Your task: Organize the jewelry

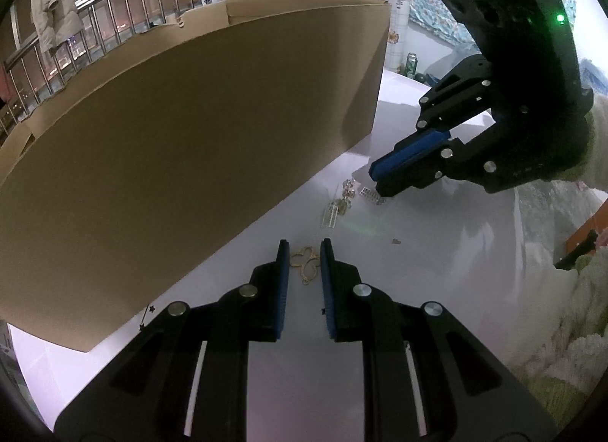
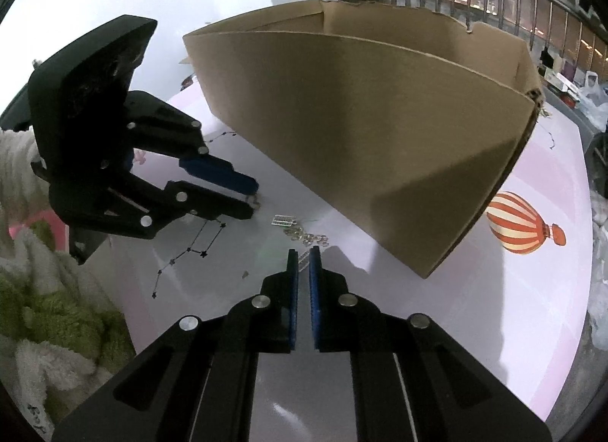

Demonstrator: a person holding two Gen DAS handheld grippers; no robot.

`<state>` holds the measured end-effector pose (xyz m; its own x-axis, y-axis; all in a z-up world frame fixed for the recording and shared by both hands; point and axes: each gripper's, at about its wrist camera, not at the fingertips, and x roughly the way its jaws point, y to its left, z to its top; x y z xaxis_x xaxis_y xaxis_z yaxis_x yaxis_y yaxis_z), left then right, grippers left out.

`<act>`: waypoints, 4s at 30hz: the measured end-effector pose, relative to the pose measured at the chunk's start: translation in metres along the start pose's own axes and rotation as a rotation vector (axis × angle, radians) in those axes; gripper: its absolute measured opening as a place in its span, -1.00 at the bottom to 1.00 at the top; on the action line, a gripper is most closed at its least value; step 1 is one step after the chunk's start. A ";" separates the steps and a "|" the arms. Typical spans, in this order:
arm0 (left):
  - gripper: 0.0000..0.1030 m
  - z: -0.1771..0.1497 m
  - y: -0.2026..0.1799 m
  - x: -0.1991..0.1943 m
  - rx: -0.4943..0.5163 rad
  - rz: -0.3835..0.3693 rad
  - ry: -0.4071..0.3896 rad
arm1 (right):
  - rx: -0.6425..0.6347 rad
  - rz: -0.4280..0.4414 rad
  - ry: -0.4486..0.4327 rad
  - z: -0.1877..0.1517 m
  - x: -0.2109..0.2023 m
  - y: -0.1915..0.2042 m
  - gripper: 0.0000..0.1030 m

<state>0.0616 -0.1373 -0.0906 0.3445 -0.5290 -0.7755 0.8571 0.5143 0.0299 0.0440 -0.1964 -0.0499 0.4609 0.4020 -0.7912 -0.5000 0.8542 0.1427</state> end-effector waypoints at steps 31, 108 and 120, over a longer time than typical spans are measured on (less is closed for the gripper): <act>-0.71 0.000 -0.001 0.004 -0.030 0.009 -0.011 | -0.031 -0.035 0.027 0.008 0.008 0.011 -0.77; -0.71 -0.012 0.000 -0.038 -0.024 0.020 -0.075 | -0.130 -0.051 0.018 0.013 -0.038 0.030 -0.90; -0.71 0.020 -0.012 -0.111 0.022 0.051 -0.234 | -0.101 0.008 -0.195 0.051 -0.105 0.034 -0.90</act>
<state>0.0203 -0.0982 0.0075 0.4649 -0.6462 -0.6052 0.8436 0.5309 0.0812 0.0157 -0.1925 0.0678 0.5845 0.4733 -0.6591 -0.5708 0.8171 0.0806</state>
